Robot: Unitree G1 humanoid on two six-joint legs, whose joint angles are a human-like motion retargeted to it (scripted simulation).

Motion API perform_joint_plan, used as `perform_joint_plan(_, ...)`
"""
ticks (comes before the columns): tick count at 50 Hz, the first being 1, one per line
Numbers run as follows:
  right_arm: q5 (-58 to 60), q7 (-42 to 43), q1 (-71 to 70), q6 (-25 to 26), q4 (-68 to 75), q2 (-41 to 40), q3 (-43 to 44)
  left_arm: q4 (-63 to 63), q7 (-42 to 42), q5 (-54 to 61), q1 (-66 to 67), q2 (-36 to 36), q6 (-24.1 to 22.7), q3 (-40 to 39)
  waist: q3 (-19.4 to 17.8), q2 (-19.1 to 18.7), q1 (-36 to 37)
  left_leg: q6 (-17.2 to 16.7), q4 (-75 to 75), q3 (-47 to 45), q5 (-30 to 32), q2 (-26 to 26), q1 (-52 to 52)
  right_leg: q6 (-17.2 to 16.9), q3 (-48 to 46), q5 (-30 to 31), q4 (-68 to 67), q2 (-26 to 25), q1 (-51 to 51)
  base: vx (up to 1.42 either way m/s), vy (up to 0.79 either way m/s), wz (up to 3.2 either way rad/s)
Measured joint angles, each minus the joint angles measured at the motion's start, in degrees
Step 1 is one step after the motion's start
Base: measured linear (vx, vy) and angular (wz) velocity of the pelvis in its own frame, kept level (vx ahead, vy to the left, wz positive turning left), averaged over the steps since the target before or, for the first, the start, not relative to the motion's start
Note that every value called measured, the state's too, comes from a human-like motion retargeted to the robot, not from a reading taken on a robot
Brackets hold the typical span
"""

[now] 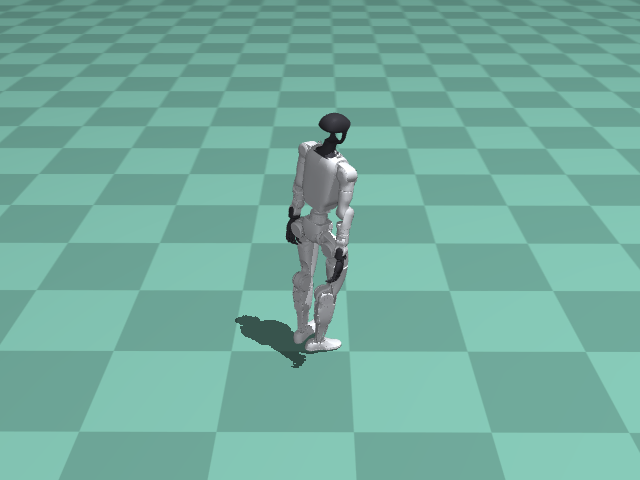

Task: In place motions

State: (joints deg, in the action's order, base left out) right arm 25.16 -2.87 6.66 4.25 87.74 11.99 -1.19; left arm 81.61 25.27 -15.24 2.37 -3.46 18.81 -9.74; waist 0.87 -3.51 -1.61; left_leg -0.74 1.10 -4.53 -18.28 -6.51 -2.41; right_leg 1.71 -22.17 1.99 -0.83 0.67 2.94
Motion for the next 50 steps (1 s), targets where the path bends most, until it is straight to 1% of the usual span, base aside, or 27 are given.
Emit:
perform_joint_plan(5,0.01,0.41,0.01,-0.22,-0.03,0.08,-0.21,1.68,0.37,-0.54,0.57,0.09,0.01,-0.44,-0.11,-0.12,-0.14,-0.04,-0.15,-0.61,-0.40,0.23,0.39,0.12,0.33,-0.04,-0.06,-0.18,-0.03,0.00,0.00,0.00)
perform_joint_plan(13,-0.84,3.43,0.12,-1.61,0.66,0.04,-0.92,4.91,0.96,-1.43,1.43,-0.11,0.62,-1.58,-0.24,-0.19,-0.42,0.00,-0.24,-1.20,-0.95,0.46,0.82,0.22,0.59,-0.14,-0.17,-0.34,-0.14,0.00,0.00,0.00)
perform_joint_plan(22,-1.68,5.88,0.28,-2.62,1.43,0.12,-1.39,5.18,0.95,-1.34,1.74,-0.20,0.88,-2.24,-0.13,-0.14,-0.34,0.10,-0.15,-1.33,-1.37,0.35,0.87,0.27,0.43,-0.23,-0.22,-0.15,-0.23,0.00,0.00,0.00)
perform_joint_plan(37,-0.93,4.26,0.18,-1.93,0.43,0.57,-0.58,2.65,0.63,-0.97,0.91,-0.06,0.39,-1.27,0.12,-0.02,-0.59,0.28,-0.14,-1.67,-1.85,0.24,0.72,0.27,0.32,-0.12,-0.23,0.09,-0.09,0.00,0.00,0.00)
perform_joint_plan(41,1.63,2.10,0.21,-0.96,-1.06,0.70,-0.07,2.50,0.66,-1.07,0.89,-0.18,0.32,-1.14,0.08,0.18,-0.71,0.30,-0.24,-2.19,-2.05,0.27,0.84,0.29,0.58,0.03,-0.26,0.12,0.06,0.00,0.00,0.00)
perform_joint_plan(45,5.09,-1.54,0.04,-1.46,-1.88,1.26,0.55,2.77,0.81,-1.17,0.87,-0.29,0.40,-1.15,-0.05,0.20,-0.97,0.36,-0.29,-2.67,-2.26,0.36,0.98,0.28,0.80,0.17,-0.30,0.11,0.15,0.00,0.00,0.00)
perform_joint_plan(50,5.38,-3.26,0.54,-0.18,-1.22,1.50,1.89,2.99,1.07,-1.59,0.89,-0.42,0.52,-1.10,0.03,0.27,-1.23,0.43,-0.28,-2.76,-2.45,0.28,1.07,0.24,0.70,0.18,-0.32,0.24,0.10,0.00,0.00,0.00)
